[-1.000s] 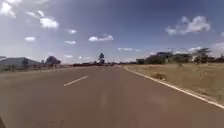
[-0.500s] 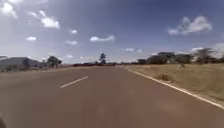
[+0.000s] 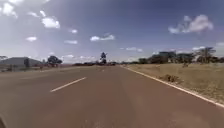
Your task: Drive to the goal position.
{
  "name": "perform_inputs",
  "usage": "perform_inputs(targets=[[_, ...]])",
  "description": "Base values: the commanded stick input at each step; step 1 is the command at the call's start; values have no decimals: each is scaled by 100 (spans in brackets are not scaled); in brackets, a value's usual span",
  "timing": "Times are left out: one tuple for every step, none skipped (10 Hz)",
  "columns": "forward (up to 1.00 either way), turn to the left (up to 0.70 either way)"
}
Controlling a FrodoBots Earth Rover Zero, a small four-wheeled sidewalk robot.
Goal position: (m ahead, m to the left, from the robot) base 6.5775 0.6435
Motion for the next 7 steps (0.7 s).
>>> perform_inputs(targets=[[85,0],[85,0],[85,0],[85,0],[85,0],[85,0],[85,0]])
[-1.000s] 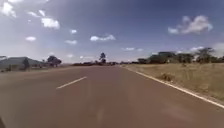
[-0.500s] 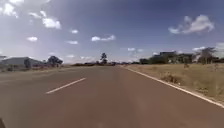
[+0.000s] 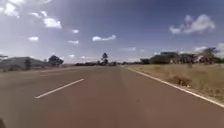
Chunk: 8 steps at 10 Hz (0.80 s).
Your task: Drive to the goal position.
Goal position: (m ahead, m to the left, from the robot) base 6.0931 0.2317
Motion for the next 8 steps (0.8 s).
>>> perform_inputs(targets=[[85,0],[85,0],[85,0],[85,0],[85,0],[85,0],[85,0],[85,0]])
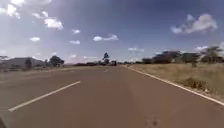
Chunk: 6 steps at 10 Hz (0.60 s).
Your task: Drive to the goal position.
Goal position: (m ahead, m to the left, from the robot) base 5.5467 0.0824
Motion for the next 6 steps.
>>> perform_inputs(targets=[[85,0],[85,0],[85,0],[85,0],[85,0],[85,0]])
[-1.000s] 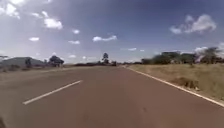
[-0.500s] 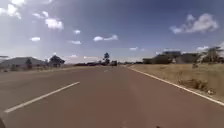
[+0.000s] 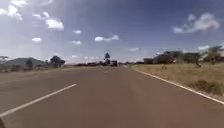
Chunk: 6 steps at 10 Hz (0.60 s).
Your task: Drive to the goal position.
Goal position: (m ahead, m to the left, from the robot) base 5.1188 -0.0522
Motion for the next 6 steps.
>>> perform_inputs(targets=[[85,0],[85,0],[85,0],[85,0],[85,0],[85,0]])
